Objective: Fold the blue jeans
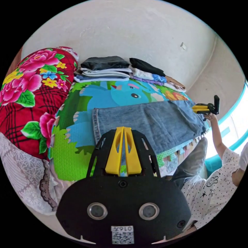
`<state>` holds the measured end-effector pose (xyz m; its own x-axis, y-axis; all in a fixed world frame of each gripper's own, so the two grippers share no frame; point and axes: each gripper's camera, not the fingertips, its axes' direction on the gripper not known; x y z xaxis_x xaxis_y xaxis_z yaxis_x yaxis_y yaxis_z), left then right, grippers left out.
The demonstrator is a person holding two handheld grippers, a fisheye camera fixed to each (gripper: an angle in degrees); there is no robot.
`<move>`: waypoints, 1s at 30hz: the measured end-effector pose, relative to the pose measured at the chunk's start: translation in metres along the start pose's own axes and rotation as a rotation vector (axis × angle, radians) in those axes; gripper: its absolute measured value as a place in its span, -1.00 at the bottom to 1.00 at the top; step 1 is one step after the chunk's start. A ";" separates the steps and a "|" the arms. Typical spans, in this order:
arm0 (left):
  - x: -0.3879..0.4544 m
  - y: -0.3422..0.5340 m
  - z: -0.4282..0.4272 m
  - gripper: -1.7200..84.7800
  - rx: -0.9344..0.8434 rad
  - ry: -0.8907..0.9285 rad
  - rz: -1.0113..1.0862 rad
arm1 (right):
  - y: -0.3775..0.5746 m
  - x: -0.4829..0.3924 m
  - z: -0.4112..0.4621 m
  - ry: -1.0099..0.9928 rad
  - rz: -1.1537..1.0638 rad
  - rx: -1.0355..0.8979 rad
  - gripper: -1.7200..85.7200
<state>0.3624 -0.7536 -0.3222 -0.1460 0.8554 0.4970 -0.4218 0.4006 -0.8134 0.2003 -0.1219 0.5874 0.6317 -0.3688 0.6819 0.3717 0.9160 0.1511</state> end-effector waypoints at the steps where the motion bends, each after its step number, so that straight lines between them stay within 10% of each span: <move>1: 0.007 0.003 0.001 -0.98 -0.006 0.023 0.020 | 0.021 -0.010 -0.016 0.004 -0.030 -0.003 -0.82; 18: 0.009 0.048 0.035 -0.98 -0.103 0.010 0.108 | 0.173 -0.026 -0.119 -0.022 -0.126 -0.137 -0.90; 23: 0.000 0.056 0.036 -0.98 -0.075 0.036 0.063 | 0.213 0.139 -0.237 0.167 0.283 0.230 -0.74; 30: 0.003 0.058 0.039 -0.98 -0.082 0.002 0.046 | 0.299 0.377 -0.321 0.369 0.824 0.234 -0.68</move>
<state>0.3029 -0.7403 -0.3563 -0.1614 0.8743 0.4577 -0.3403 0.3861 -0.8574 0.7680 -0.0372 0.6600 0.8264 0.4214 0.3735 -0.4111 0.9048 -0.1111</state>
